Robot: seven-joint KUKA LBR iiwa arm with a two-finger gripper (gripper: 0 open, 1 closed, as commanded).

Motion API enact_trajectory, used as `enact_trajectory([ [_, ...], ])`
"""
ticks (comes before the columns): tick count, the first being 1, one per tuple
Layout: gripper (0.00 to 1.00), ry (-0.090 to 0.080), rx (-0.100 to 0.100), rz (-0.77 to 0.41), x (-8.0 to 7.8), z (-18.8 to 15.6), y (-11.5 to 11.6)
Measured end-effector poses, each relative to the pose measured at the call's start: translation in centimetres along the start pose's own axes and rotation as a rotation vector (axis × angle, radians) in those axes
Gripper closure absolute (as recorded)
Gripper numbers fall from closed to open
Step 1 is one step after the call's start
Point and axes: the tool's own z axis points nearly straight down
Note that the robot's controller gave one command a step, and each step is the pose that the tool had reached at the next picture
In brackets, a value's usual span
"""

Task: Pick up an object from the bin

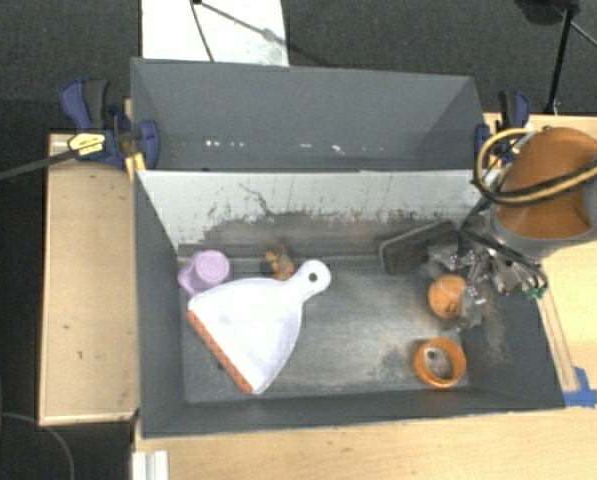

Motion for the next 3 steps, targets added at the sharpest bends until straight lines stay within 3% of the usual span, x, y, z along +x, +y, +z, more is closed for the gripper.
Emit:
enact_trajectory([
  [1, 1.00, -0.002, 0.003, 0.005, 0.2, -12.1, 0.5],
  [2, 1.00, -0.002, 0.003, 0.006, 0.2, -12.1, 0.5],
  [3, 1.00, 0.003, 0.001, 0.012, 0.5, -17.2, 0.6],
])
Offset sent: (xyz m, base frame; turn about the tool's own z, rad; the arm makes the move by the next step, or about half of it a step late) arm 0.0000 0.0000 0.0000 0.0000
